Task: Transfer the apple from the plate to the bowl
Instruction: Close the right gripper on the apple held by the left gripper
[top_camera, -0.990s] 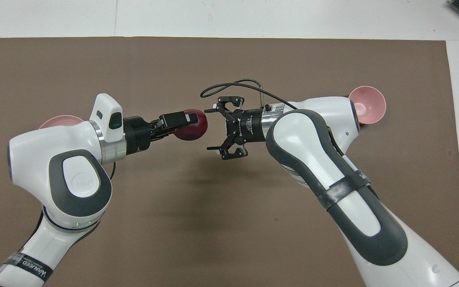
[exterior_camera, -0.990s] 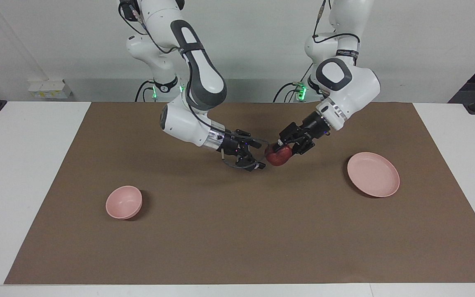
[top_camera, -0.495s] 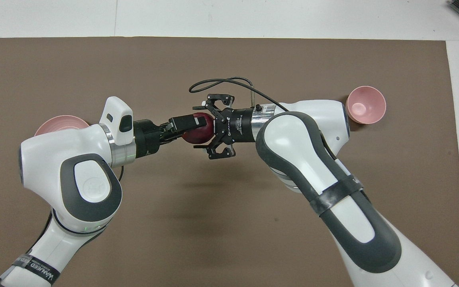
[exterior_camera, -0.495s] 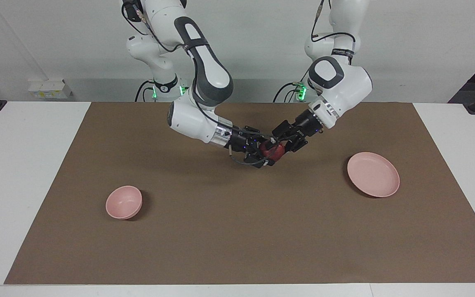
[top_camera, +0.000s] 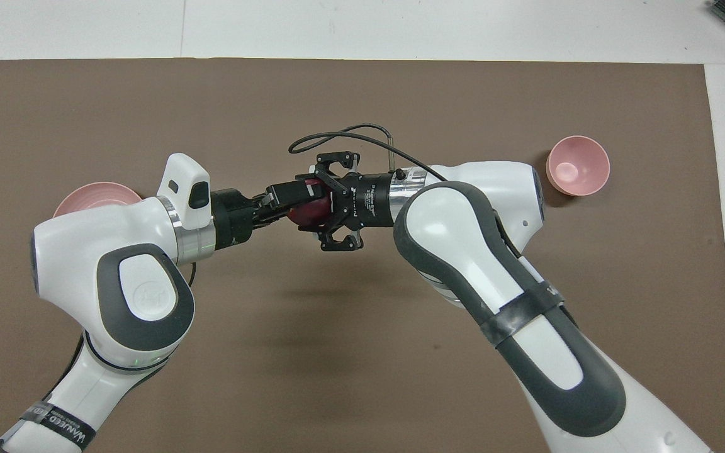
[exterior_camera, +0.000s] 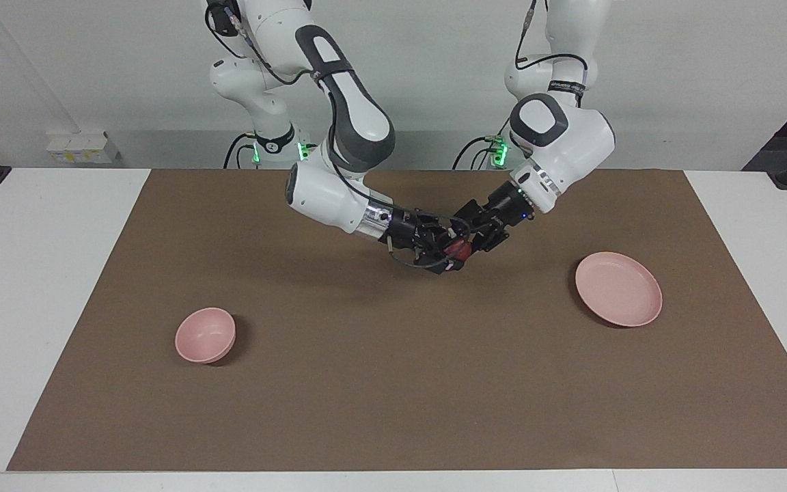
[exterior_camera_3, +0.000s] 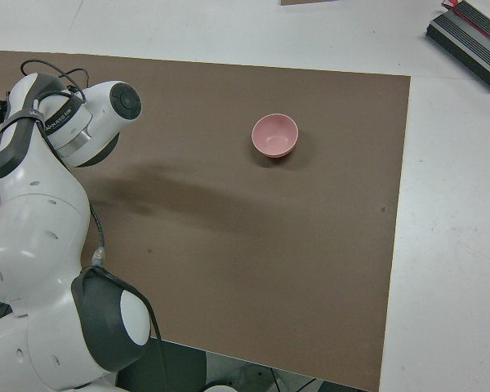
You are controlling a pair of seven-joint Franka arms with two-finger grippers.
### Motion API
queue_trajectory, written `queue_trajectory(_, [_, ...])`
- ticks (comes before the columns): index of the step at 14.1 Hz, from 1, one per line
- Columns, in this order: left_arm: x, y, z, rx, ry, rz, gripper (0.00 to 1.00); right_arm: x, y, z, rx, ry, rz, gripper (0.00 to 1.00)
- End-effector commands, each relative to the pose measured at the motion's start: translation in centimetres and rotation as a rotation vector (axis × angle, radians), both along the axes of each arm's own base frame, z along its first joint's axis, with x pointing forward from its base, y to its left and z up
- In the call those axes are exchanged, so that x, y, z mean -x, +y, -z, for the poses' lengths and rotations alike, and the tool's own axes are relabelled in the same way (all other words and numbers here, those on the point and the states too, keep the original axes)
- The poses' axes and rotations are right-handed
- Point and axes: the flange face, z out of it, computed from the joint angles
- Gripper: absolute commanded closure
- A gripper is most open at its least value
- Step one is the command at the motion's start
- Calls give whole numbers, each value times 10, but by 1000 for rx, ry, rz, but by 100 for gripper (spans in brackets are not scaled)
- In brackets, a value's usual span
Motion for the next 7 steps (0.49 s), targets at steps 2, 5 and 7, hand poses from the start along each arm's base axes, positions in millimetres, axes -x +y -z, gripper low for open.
queue_trajectory(2, [9, -6, -5, 19, 22, -6, 100, -5, 4, 4, 3, -37, -9, 100])
queue_trajectory(5, [8, -5, -6, 18, 23, 7, 17, -6, 3, 3, 7, -43, -9, 100])
queue_trajectory(7, [6, -2, -8, 17, 23, 2, 0, -9, -2, 3, 10, -45, -4, 100])
